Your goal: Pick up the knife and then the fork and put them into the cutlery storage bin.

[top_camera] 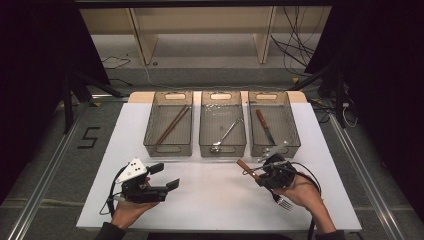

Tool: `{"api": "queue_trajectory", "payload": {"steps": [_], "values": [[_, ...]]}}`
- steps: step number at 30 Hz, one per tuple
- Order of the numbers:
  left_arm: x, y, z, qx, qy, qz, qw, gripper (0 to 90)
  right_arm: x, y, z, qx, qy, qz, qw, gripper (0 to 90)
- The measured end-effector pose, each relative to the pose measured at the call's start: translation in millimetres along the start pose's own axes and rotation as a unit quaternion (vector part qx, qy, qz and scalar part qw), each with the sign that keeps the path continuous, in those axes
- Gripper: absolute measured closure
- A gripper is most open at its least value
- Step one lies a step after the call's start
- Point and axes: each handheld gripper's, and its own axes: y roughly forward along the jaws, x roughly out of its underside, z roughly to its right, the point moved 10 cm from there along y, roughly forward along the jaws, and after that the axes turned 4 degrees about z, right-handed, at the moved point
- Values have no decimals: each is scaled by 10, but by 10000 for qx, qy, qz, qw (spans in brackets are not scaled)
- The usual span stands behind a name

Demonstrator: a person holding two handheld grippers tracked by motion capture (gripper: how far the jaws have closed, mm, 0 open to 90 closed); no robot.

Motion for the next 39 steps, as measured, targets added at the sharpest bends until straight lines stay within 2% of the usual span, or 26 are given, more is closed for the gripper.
{"api": "queue_trajectory", "payload": {"steps": [5, 10, 13, 20, 24, 32, 39], "values": [[-1, -1, -1, -9, -23, 6, 10000, 180, -96, -124, 68, -23, 111, 337, 9994, 779], [-3, -6, -9, -16, -29, 14, 10000, 180, -241, -303, 188, 5, 315, 799, 9963, 779], [-5, -4, -13, -24, -53, 29, 10000, 179, -329, -412, 277, 69, 382, 1077, 9934, 779], [-8, -7, -18, -30, -54, 38, 10000, 180, -533, -602, 427, 170, 544, 1523, 9867, 779], [-10, -10, -21, -34, -56, 47, 10000, 180, -630, -667, 541, 241, 678, 1692, 9830, 779], [-10, -12, -27, -41, -37, 42, 10000, 179, -853, -814, 747, 400, 965, 2092, 9723, 779], [-12, -12, -27, -42, -29, 53, 10000, 180, -1019, -898, 906, 511, 1107, 2266, 9663, 778]]}}
